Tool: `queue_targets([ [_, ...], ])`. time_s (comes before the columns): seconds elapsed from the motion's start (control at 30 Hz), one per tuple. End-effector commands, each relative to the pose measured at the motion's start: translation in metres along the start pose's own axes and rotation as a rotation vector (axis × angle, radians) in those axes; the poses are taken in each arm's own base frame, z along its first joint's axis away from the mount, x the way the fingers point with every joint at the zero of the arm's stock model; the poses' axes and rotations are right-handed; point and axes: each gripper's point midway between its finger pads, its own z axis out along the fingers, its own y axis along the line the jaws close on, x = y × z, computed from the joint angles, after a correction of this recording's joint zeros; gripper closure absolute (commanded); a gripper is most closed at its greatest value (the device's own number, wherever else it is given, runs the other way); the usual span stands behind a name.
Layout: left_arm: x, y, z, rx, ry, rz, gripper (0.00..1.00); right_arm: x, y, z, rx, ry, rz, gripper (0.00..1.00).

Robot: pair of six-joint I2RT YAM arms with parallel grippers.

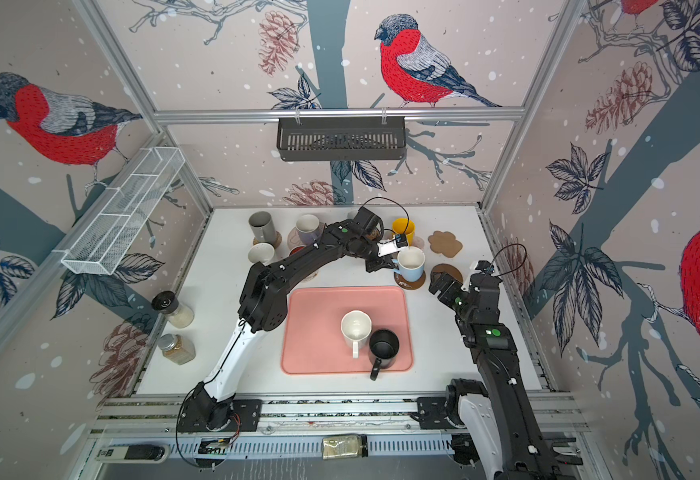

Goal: Place cups on coasters
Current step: Place the cup on the coaster.

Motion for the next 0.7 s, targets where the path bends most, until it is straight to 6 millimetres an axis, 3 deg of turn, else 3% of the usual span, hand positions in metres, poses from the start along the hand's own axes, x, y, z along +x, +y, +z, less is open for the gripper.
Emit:
queue_targets([
  [0.0, -0.012, 0.008, 0.002, -0.026, -0.043, 0.024, 1.00, -0.006, -0.001, -0.001, -0.001, -0.043, 0.012, 0.01],
  [0.67, -0.004, 0.017, 0.017, -0.088, -0.017, 0.038, 1.00, 0.007, 0.003, 0.009, -0.046, 0.022, 0.013, 0.01],
])
